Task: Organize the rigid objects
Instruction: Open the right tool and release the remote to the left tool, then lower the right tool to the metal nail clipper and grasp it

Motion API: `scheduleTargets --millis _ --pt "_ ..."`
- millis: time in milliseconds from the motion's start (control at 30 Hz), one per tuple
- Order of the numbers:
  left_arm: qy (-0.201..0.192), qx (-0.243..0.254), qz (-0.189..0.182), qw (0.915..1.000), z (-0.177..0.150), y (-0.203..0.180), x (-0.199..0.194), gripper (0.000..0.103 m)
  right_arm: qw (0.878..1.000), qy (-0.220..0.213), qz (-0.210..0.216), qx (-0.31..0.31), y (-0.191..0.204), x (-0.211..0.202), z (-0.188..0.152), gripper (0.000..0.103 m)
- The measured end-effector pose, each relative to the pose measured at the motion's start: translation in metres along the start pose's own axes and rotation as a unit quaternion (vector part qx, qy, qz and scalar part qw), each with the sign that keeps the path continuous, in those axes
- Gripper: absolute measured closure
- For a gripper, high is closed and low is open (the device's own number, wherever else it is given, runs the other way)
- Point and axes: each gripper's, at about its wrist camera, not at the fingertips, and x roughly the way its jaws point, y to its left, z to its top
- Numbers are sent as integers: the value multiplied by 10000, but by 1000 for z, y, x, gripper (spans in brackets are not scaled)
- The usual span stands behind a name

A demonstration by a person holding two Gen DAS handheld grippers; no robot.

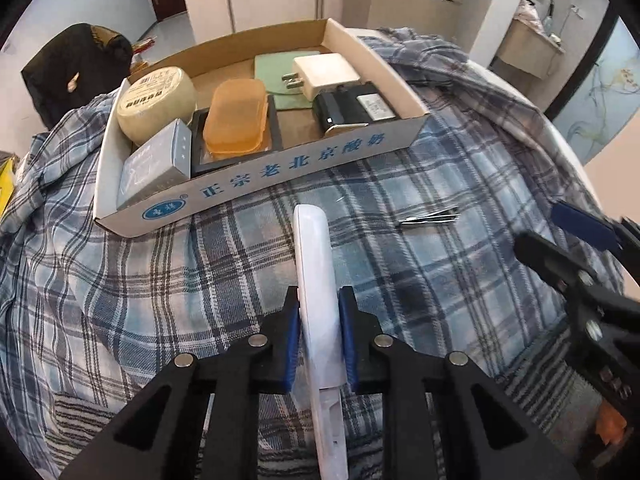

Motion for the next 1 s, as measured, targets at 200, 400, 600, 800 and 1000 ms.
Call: scheduleTargets --millis 200,400,600,800,1000 --pt "-760 176 3 9970 -1 6 -49 85 9996 57 216 177 -3 1 21 68" --pt "-1456 354 286 9883 -11 17 -80 85 9970 530 514 213 2 32 33 71" --pt "-1223 -53 132 9924 -13 44 -59 85 9914 1061 653 397 9 65 29 71" --pt "-1117 -334 64 9932 -15 60 -35 85 9906 1144 631 397 13 75 31 71" --pt "-962 -393 144 9945 -18 64 -21 85 9949 935 300 238 19 78 44 72"
